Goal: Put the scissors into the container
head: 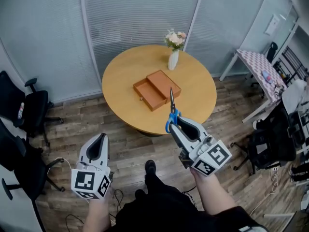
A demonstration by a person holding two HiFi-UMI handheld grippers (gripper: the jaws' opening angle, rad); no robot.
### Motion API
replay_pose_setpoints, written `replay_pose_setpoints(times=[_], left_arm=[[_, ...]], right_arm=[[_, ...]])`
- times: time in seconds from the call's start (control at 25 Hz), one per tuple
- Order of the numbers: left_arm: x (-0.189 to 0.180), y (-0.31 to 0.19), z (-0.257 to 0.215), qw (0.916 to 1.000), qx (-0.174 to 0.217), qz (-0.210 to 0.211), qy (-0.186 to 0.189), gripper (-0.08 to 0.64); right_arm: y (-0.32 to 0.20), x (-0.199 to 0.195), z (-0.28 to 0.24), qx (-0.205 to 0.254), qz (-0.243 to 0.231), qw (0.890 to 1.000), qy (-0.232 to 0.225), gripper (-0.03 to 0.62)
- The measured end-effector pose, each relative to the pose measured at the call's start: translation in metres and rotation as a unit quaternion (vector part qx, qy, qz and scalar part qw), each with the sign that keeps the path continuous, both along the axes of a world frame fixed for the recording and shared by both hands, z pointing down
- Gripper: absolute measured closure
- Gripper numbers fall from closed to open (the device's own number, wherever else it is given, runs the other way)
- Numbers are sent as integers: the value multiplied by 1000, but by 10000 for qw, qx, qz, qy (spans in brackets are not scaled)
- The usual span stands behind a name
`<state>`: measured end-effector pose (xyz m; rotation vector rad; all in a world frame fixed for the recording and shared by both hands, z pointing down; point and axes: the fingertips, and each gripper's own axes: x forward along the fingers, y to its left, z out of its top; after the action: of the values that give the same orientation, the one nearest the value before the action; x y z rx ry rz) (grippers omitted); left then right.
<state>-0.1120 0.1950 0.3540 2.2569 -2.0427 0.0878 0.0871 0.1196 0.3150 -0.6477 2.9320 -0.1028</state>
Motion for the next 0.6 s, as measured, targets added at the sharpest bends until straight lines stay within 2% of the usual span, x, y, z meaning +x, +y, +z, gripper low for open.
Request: replay_pose_setpoints(times=[0.32,0.6], left_arm=[[-15,-99,6,9996,-205,2,-204,538],[-16,-182,2,9988,-369,-22,-315,538]], right_arm=[[-102,-30,21,-336,-238,9990,-164,494],[-189,-37,24,-472,-362,9980,-211,494]])
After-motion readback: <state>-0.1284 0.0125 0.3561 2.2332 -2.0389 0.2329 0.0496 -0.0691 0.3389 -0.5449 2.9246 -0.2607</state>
